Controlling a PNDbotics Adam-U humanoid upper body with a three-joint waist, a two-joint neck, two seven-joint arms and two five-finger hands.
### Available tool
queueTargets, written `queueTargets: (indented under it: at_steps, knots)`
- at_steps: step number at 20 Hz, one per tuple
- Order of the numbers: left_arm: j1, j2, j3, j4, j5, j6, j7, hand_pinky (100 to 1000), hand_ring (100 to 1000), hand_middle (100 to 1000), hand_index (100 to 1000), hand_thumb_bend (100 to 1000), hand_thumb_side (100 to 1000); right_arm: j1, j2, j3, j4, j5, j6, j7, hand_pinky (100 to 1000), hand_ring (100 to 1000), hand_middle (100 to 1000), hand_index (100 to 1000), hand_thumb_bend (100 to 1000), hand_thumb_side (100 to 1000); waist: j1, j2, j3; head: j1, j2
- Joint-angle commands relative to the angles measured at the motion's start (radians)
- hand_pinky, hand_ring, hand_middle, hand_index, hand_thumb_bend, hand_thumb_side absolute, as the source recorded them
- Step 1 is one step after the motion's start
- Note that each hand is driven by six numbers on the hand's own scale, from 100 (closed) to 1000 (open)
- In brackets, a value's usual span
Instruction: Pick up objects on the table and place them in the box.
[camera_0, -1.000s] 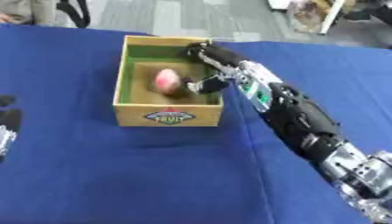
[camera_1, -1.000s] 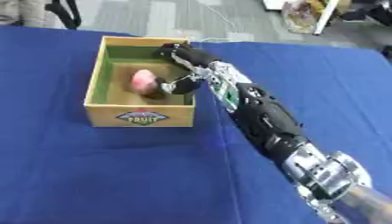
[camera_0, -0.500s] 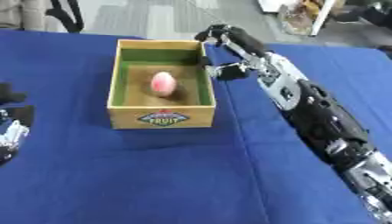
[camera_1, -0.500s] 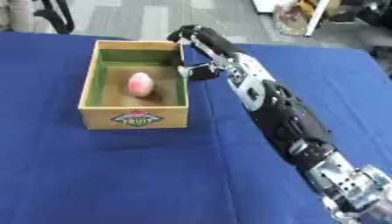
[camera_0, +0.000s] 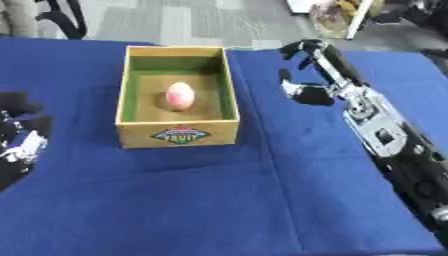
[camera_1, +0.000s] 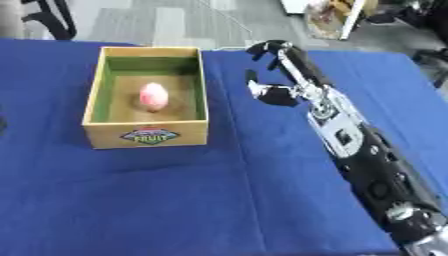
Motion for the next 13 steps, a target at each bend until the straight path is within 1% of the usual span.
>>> queueTargets:
  at_steps: [1,3,6,13]
  knots:
    - [-0.005,0.016,0.010,-0.010,-0.003,-0.002,0.006,643,734,545,710,371,139,0.030,-0.033,-0.031,-0.089,-0.058,0.039,-0.018,587,837,631,791,100,313,0.006,-0.015,-0.004,0.008,0.006]
    - [-0.004,0.016,0.012,-0.009,-0.004,-0.002,0.007,645,734,545,710,370,139,0.061,-0.032,-0.041,-0.116,-0.094,0.056,-0.019,586,836,629,790,100,334,0.006,-0.015,-0.005,0.009,0.006]
    - [-0.002,0.016,0.013,-0.009,-0.004,-0.002,0.009,644,734,544,710,369,142,0.095,-0.028,-0.057,-0.140,-0.153,0.064,-0.016,583,833,622,788,100,366,0.007,-0.014,-0.009,0.010,0.007]
    - [0.001,0.016,0.016,-0.009,-0.006,-0.002,0.011,643,734,544,710,368,142,0.139,-0.022,-0.089,-0.137,-0.295,0.078,-0.002,572,822,606,775,100,431,0.008,-0.014,-0.017,0.016,0.008]
